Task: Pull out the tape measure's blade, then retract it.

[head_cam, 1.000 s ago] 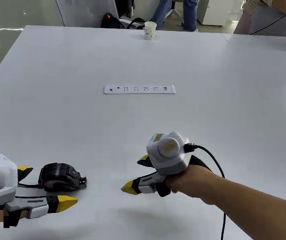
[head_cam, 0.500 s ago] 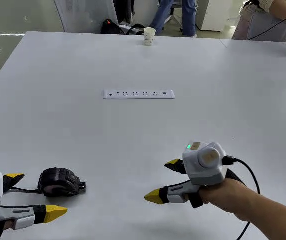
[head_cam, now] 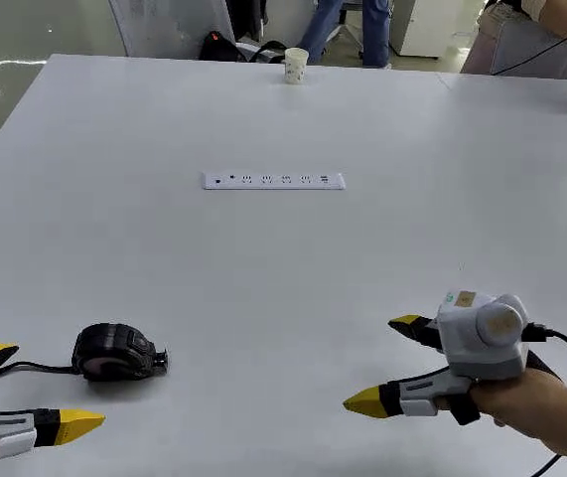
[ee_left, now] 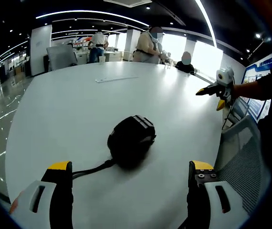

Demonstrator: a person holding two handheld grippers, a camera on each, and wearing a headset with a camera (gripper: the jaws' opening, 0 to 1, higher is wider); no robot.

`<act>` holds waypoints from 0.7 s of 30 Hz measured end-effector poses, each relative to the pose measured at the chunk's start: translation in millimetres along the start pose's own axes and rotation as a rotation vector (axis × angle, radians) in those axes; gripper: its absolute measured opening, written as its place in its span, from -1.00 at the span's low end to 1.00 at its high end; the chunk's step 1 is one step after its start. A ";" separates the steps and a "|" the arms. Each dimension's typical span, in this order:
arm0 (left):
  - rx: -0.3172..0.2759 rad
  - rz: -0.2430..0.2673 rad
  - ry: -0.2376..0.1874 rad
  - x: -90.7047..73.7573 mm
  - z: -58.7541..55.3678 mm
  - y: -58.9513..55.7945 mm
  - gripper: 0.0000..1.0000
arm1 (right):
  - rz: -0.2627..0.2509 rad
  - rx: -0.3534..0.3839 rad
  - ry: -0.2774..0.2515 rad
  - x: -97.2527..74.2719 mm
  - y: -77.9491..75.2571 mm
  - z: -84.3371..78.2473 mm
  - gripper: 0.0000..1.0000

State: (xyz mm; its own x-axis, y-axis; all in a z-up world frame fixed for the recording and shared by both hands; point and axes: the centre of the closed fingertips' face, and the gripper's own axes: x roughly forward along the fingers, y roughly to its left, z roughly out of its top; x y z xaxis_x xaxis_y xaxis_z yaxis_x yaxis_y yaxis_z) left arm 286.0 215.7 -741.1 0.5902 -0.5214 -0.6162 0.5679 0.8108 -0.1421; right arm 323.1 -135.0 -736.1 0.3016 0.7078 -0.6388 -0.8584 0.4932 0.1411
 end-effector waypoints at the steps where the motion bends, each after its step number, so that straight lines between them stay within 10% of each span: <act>1: -0.001 0.002 0.002 -0.5 -0.8 0.5 0.98 | -0.003 0.000 -0.002 -2.1 -1.0 -2.2 0.81; 21: 0.023 0.002 0.024 -13.2 -13.3 7.1 0.98 | -0.116 -0.010 0.015 -43.5 -40.7 -32.4 0.98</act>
State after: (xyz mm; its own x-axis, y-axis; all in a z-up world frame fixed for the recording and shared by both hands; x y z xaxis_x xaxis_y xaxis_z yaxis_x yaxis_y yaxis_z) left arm 274.5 231.9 -744.2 0.5774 -0.5129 -0.6353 0.5801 0.8052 -0.1230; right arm 331.4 -202.3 -738.5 0.3932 0.6387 -0.6614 -0.8223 0.5661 0.0578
